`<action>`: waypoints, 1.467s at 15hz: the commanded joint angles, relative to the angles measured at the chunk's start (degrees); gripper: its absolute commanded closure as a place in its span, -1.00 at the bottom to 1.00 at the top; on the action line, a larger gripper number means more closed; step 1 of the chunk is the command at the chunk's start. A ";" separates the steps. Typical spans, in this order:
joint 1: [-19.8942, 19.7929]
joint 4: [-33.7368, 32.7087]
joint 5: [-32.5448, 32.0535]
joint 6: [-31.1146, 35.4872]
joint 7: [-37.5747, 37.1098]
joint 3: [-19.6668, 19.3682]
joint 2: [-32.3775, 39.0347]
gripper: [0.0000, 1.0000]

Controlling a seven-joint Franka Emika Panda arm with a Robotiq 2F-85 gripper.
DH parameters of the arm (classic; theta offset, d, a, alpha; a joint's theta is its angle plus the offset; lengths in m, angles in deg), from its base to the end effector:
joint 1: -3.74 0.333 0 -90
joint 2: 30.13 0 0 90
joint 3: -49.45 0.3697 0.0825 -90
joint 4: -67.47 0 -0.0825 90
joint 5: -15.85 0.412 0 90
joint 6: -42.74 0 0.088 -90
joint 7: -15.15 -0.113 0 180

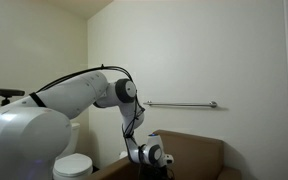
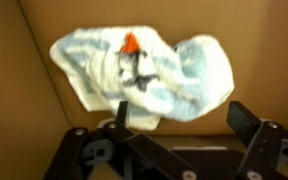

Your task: Use the towel to wipe the right armrest of the chair

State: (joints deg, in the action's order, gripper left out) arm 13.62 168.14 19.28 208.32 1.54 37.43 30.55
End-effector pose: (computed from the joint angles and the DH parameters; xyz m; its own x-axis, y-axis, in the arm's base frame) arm 0.6751 -0.0216 -0.0152 0.9701 -0.2067 0.1273 -0.2234 -0.9652 0.1358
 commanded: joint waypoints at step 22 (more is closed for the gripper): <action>-19.40 -35.97 0.96 -30.44 6.84 11.66 23.92 -1.00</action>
State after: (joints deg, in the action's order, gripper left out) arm -5.84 130.83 20.99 171.59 5.41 48.65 53.51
